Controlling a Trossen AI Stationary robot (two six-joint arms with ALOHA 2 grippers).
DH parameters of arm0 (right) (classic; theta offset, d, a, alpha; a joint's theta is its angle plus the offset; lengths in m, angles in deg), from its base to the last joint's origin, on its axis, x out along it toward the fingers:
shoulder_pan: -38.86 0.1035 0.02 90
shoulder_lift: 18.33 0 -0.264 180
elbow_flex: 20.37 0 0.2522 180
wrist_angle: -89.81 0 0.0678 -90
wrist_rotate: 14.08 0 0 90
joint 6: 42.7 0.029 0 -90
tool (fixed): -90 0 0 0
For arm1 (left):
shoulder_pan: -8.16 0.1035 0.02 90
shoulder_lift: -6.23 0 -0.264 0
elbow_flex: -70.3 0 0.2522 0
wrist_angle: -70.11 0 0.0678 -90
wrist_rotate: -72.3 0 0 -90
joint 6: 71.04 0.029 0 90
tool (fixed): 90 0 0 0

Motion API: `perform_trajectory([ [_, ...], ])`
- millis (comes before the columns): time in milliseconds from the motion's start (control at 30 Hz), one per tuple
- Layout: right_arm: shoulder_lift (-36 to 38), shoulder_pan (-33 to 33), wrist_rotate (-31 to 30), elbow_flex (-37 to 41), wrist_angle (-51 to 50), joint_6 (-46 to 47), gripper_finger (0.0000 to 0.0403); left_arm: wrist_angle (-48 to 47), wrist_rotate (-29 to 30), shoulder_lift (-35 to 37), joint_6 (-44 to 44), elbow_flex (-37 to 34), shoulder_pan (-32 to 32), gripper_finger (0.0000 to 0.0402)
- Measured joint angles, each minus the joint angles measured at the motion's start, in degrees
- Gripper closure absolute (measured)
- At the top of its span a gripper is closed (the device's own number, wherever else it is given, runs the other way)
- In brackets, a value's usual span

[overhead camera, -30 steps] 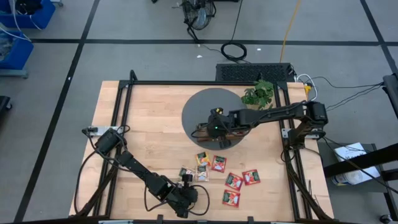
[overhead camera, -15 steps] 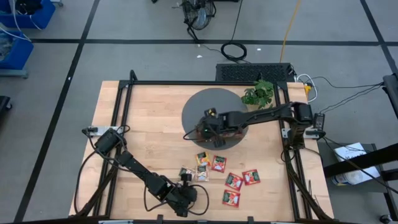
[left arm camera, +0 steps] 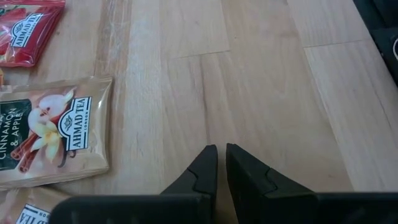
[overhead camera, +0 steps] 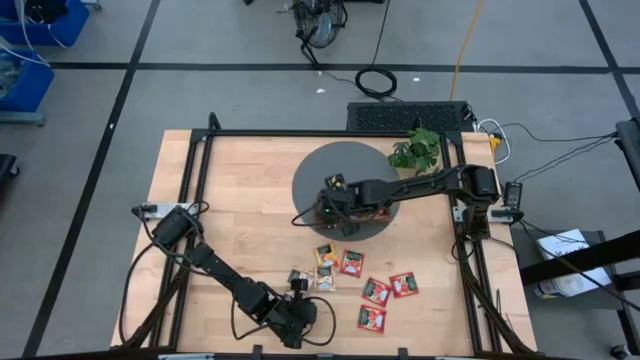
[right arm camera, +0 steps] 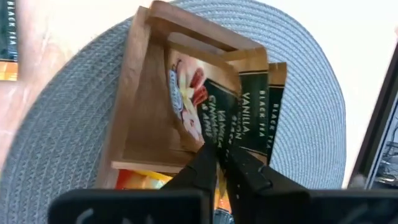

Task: Pick & Place Tea
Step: Put the brown tea bag into the left section of the wooden organizer

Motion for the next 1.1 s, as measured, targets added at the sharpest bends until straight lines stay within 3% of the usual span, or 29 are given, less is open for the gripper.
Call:
perform_trajectory([
  [400,0.0,0.0,-2.33,0.0,4.24,2.66,0.0296,-0.41,-0.02,0.0,-0.81,0.0,-0.07,0.036],
  [567,0.89,0.0,-7.55,0.0,5.94,6.95,0.0287,-1.13,0.56,0.0,-1.15,0.0,-0.42,0.036],
  [700,3.44,0.05,-7.29,0.0,5.14,12.29,0.0291,-1.39,1.42,0.0,-1.3,-0.02,-0.82,0.036],
  [767,5.05,0.48,-4.48,0.02,4.08,13.96,0.0296,-1.36,1.51,0.0,-1.3,-0.02,-1.0,0.036],
  [933,7.98,1.47,14.75,4.86,10.53,13.64,0.0328,-1.63,1.88,0.0,-1.34,-0.02,-1.78,0.036],
  [1100,8.29,2.11,18.43,10.89,16.88,12.64,0.0394,-1.75,1.93,0.0,-1.43,-0.02,-2.88,0.036],
])
